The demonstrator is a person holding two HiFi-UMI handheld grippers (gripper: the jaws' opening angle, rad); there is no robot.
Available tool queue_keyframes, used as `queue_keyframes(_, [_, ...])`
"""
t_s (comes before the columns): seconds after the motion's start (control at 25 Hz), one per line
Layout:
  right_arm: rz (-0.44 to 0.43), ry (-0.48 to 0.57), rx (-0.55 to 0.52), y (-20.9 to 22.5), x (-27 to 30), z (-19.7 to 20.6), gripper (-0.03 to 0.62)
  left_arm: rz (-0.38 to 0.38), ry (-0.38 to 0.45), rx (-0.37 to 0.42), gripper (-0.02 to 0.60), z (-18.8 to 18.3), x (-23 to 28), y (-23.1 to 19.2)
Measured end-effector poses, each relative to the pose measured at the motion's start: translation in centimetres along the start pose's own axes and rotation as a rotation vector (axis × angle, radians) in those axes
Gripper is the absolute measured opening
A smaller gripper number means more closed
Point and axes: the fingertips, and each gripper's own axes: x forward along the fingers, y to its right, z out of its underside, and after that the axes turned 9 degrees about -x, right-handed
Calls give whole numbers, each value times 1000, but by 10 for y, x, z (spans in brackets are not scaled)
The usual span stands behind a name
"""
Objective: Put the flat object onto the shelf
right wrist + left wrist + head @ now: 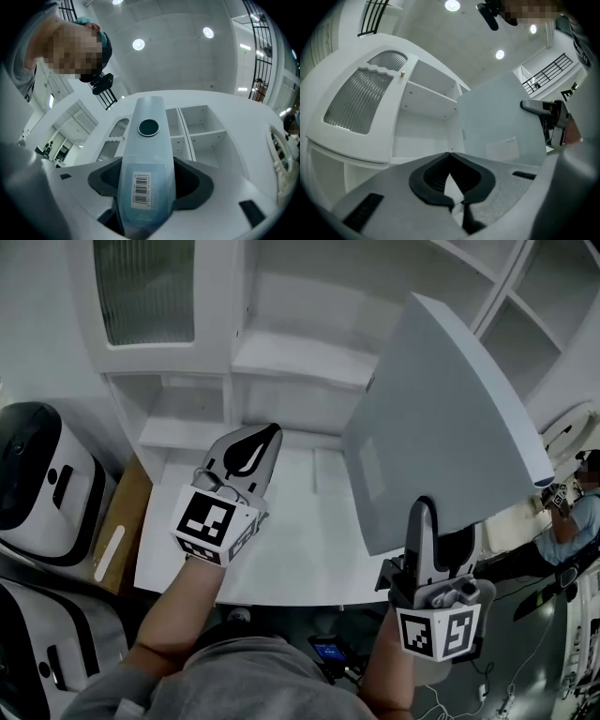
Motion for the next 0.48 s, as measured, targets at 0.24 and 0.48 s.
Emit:
queue_keyframes(0.24, [-17,-24,-114,-14,25,-18,318,61,-11,-9,6,2,17,-35])
queue_keyframes(0.48, [-46,-1,-144,-26,51,-37,318,64,0,-26,6,-9,26,-51])
